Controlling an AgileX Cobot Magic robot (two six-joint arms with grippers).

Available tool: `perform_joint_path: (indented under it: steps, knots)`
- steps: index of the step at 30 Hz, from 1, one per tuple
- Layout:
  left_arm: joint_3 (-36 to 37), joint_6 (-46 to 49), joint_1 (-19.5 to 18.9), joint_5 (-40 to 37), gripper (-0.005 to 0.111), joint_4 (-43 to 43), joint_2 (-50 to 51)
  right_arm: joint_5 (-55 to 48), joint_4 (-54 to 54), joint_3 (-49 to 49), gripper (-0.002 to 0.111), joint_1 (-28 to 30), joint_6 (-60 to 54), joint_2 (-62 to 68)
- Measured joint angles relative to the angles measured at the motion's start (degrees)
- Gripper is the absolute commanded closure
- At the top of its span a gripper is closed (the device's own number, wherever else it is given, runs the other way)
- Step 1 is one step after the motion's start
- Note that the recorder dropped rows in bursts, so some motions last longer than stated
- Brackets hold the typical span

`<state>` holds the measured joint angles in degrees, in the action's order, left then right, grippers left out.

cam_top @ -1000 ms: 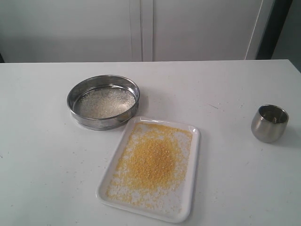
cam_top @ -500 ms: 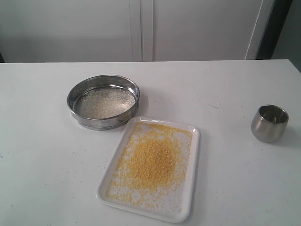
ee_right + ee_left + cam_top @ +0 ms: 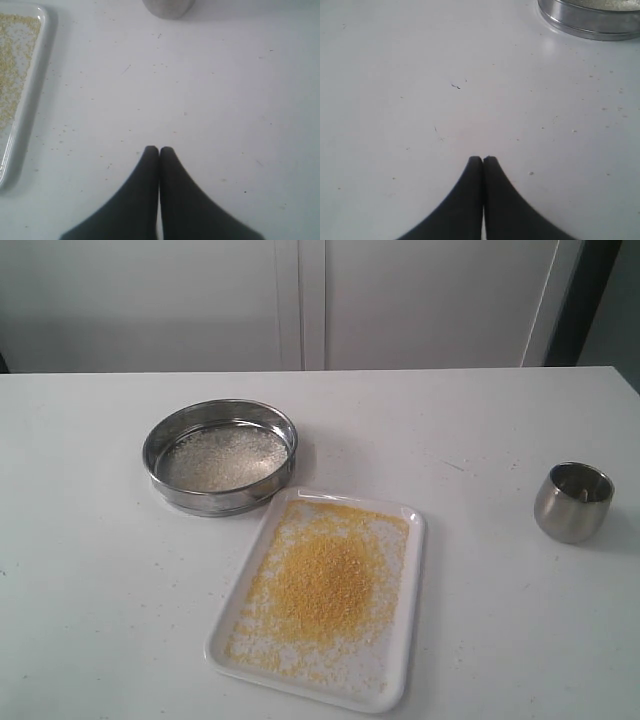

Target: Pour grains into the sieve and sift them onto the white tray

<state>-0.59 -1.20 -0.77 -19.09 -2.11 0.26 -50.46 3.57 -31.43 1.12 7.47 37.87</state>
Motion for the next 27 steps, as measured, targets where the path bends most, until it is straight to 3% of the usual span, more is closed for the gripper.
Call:
perform_joint_path:
  steps: [27]
  knots:
    - [0.0, 0.0, 0.0, 0.0, 0.107, 0.0, 0.0, 0.0, 0.0, 0.0, 0.108, -1.1, 1.5, 0.0]
